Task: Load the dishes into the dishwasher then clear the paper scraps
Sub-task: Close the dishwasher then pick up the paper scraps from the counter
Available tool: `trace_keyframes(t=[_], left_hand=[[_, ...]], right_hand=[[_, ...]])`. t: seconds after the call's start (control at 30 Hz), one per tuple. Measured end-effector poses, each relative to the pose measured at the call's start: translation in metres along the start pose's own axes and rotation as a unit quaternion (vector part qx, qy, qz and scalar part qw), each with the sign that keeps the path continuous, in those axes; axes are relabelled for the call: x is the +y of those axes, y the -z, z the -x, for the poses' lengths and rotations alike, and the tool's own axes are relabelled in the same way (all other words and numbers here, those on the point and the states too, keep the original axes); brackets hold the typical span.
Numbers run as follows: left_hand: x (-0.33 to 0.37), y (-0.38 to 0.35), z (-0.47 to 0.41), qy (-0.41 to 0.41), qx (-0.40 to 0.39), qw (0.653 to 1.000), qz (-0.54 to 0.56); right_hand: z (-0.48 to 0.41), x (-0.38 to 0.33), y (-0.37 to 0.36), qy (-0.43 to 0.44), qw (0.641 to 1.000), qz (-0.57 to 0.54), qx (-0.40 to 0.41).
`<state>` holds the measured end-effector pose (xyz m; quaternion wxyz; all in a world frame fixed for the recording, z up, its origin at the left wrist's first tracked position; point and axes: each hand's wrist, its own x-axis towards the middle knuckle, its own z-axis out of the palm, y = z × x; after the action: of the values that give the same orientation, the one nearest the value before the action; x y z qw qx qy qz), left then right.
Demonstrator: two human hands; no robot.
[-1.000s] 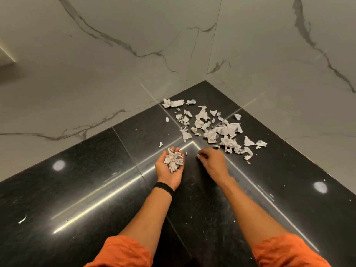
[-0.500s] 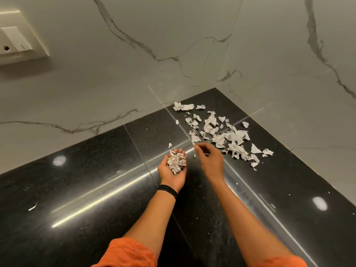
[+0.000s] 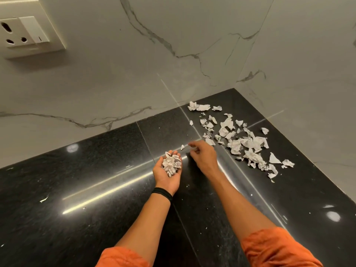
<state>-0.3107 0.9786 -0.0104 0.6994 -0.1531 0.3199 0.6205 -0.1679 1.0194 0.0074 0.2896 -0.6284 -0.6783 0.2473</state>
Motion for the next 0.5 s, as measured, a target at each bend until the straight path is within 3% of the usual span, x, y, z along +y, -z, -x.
trace_keyframes(t=[0.17, 0.27, 0.33, 0.4, 0.5], left_hand=[[0.024, 0.001, -0.007, -0.030, 0.008, 1.000, -0.002], [0.029, -0.001, -0.012, -0.034, 0.009, 0.999, -0.012], [0.024, -0.004, -0.015, -0.029, 0.009, 0.999, -0.013], [0.015, -0.007, -0.019, -0.022, 0.004, 1.000, -0.014], [-0.008, -0.014, -0.028, 0.007, -0.012, 1.000, -0.009]], right_hand=[[-0.037, -0.013, -0.027, 0.103, 0.979, 0.121, -0.125], [-0.030, -0.006, -0.034, 0.092, 0.978, 0.149, -0.117], [-0.015, -0.003, -0.028, 0.028, 0.997, 0.053, -0.048], [0.001, -0.009, -0.016, -0.034, 0.995, -0.094, 0.028], [0.020, -0.025, -0.001, -0.017, 0.980, -0.197, 0.031]])
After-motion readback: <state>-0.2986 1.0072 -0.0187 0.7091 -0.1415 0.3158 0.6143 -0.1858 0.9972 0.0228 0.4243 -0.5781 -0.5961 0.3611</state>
